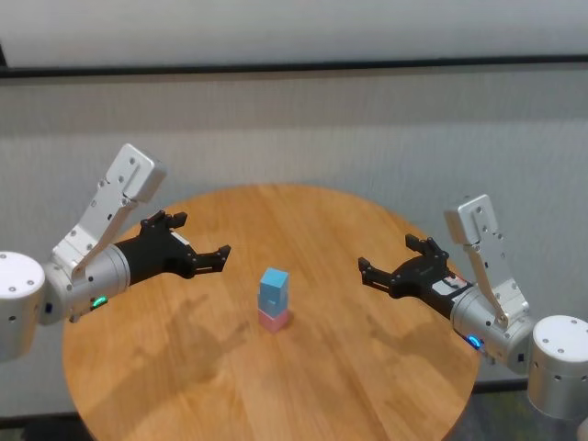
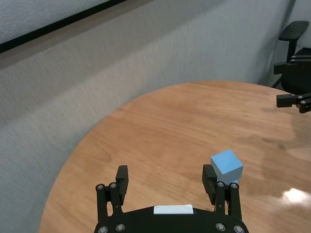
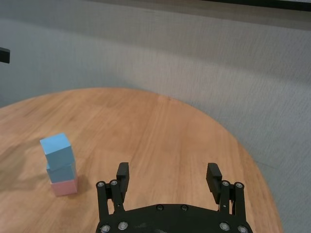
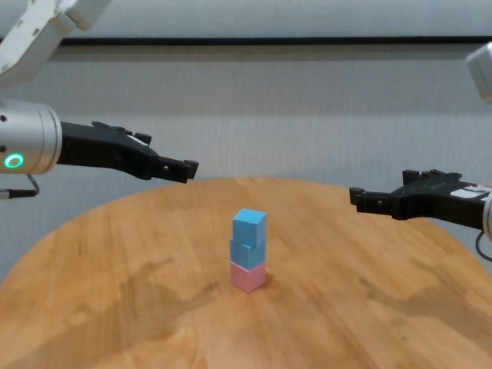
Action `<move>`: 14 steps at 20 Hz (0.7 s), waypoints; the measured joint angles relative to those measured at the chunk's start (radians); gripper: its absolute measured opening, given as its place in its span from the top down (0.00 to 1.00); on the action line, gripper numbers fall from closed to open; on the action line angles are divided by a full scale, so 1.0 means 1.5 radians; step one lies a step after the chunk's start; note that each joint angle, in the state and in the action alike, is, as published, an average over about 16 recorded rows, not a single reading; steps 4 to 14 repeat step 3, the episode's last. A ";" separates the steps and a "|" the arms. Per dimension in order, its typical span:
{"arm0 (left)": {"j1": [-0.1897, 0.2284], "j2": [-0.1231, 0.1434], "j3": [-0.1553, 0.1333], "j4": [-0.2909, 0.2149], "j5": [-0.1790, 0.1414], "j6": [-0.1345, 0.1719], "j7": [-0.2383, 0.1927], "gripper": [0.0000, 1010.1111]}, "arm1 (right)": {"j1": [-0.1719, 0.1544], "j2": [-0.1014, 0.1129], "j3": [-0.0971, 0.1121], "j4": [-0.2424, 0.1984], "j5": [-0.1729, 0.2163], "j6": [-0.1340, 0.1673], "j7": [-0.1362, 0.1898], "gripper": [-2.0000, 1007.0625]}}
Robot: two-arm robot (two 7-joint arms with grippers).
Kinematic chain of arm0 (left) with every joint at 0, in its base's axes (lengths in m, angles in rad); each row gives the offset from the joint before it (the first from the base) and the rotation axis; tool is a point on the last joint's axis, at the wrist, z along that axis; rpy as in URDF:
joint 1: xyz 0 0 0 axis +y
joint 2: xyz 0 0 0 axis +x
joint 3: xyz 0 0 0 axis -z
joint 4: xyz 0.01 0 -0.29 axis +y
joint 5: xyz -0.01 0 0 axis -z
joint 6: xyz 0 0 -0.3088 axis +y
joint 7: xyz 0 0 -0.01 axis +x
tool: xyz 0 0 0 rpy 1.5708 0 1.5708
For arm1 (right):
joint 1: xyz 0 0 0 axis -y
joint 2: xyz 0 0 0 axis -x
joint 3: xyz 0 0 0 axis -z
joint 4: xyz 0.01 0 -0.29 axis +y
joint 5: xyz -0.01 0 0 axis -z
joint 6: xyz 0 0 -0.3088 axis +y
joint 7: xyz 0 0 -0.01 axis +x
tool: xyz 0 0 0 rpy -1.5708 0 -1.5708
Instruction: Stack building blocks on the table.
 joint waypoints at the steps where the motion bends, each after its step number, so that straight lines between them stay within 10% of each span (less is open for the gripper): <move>1: 0.000 0.000 0.000 0.001 0.000 0.000 0.000 0.01 | 0.000 0.000 0.000 0.000 0.000 0.000 0.000 0.01; 14: -0.001 -0.001 0.000 0.002 0.000 0.000 -0.001 0.01 | 0.000 0.000 0.000 0.000 0.000 0.000 0.000 0.01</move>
